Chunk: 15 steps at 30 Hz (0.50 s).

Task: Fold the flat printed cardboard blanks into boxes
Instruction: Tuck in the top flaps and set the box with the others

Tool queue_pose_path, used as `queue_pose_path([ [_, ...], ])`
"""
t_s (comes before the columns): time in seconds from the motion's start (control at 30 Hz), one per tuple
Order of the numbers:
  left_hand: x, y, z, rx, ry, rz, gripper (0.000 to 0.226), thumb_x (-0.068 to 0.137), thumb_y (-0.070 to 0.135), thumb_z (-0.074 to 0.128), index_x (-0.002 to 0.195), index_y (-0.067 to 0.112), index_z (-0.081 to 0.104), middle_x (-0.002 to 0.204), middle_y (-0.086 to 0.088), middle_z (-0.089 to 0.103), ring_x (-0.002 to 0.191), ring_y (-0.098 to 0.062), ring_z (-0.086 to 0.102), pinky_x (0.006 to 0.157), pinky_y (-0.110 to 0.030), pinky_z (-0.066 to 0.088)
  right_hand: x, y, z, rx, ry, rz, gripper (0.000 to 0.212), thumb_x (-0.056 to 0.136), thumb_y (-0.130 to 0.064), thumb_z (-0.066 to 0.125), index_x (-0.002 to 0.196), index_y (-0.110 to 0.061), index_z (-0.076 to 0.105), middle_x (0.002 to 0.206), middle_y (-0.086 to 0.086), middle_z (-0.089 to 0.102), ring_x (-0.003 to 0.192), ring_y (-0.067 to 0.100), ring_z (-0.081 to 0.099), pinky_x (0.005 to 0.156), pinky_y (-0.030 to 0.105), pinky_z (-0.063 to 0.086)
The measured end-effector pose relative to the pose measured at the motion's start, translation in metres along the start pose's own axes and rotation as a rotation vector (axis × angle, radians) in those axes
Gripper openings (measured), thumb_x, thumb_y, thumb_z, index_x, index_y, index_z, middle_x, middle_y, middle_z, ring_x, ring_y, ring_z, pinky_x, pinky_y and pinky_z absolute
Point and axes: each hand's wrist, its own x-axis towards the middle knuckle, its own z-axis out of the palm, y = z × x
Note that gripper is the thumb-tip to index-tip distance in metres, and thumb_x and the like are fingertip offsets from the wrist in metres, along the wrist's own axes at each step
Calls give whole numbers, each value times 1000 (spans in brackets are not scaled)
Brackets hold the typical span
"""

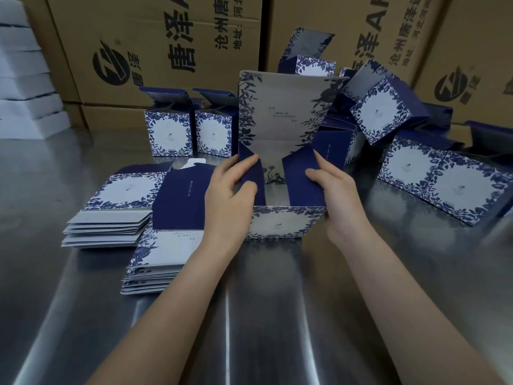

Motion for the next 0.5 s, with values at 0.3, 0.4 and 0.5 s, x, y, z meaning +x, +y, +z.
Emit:
queue_pose_path([
  [0.3, 7, 6, -14, -52, -25, -83, 53, 82, 29, 60, 134, 36, 57, 126, 11, 56, 100, -6, 59, 87, -25, 46, 8, -3, -12, -29, -146, 149, 49, 92, -18, 60, 136, -38, 52, 99, -7, 76, 82, 12, 72, 69, 25, 57],
  [0.4, 11, 7, -20, -151, -15, -130, 28, 90, 32, 61, 117, 31, 68, 108, 13, 66, 89, 8, 60, 79, -18, 46, 10, -1, -13, 24, -173, 217, 51, 92, -22, 58, 140, -36, 47, 95, -5, 76, 74, 13, 70, 66, 26, 55],
  [0.5, 12, 5, -20, -161, -2, -159, 12, 94, 27, 62, 101, 27, 73, 103, 10, 69, 88, 4, 62, 74, -14, 45, 10, 3, -9, 19, -165, 226, 47, 92, -23, 59, 138, -27, 50, 102, 0, 74, 79, 16, 70, 68, 26, 55],
])
